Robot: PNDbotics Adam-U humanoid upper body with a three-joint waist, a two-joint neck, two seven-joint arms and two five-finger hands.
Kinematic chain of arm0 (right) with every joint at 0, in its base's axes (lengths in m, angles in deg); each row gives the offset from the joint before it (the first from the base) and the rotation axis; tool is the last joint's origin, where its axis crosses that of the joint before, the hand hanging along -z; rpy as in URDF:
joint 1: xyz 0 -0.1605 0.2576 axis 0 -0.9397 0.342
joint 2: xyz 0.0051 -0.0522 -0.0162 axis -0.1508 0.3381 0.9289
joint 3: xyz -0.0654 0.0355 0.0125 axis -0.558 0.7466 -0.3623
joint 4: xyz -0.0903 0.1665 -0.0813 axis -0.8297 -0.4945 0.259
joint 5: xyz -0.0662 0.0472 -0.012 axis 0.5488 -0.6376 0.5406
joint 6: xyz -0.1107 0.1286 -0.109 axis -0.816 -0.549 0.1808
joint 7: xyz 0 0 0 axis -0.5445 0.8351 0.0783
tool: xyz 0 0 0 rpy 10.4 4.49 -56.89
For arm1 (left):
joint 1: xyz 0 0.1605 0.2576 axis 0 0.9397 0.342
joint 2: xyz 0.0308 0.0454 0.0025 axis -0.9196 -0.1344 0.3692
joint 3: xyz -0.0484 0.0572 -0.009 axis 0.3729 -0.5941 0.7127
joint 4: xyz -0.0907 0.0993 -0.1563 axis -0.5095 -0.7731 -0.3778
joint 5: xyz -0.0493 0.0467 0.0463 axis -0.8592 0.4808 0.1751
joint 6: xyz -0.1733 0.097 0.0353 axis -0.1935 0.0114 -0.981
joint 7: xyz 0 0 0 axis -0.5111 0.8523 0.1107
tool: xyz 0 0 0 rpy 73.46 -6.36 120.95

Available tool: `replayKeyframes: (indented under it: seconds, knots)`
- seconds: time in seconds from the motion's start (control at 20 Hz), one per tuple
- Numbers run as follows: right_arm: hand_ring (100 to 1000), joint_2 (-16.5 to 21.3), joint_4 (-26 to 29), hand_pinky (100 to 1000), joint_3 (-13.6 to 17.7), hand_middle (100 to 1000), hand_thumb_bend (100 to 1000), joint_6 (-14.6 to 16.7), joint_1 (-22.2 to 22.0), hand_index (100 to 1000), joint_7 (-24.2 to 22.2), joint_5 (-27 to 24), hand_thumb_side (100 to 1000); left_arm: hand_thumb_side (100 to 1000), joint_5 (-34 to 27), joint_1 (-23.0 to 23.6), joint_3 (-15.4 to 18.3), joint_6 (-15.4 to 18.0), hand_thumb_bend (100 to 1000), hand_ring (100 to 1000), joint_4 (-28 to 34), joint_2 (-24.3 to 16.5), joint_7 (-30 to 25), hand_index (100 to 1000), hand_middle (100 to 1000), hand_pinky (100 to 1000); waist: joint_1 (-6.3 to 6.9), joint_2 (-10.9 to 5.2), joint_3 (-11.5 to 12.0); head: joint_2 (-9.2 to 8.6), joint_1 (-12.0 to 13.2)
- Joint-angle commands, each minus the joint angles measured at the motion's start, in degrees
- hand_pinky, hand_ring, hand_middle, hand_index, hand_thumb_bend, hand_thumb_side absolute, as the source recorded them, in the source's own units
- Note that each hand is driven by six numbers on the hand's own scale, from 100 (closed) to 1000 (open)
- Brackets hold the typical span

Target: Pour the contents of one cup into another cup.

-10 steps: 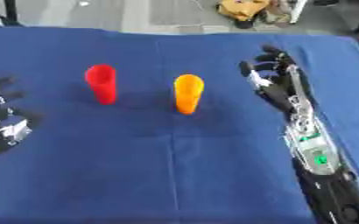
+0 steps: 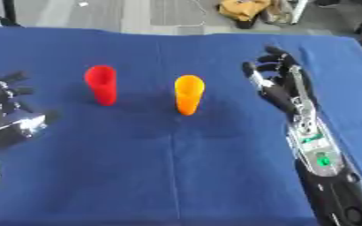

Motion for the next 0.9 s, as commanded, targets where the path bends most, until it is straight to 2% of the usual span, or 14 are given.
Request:
replayKeyframes:
  seconds: [0.05, 0.9]
  knots:
    - [686, 0.9, 0.9, 463, 0.0, 676, 505, 0.1, 0.8, 856, -0.2, -0.1, 464, 327, 1.1, -2.6, -0.8, 0.8, 852, 709, -2.9, 0.4, 1.5, 838, 789, 476, 0.1, -1.0, -0.2, 0.06, 0.3]
    - [686, 0.6, 0.9, 463, -0.4, 675, 503, 0.2, 1.1, 856, -0.6, -0.2, 464, 331, 4.6, -12.8, -1.0, 3.6, 845, 666, -18.2, 4.8, 4.7, 840, 764, 443, 0.22, -0.49, -1.5, 0.19, 1.0]
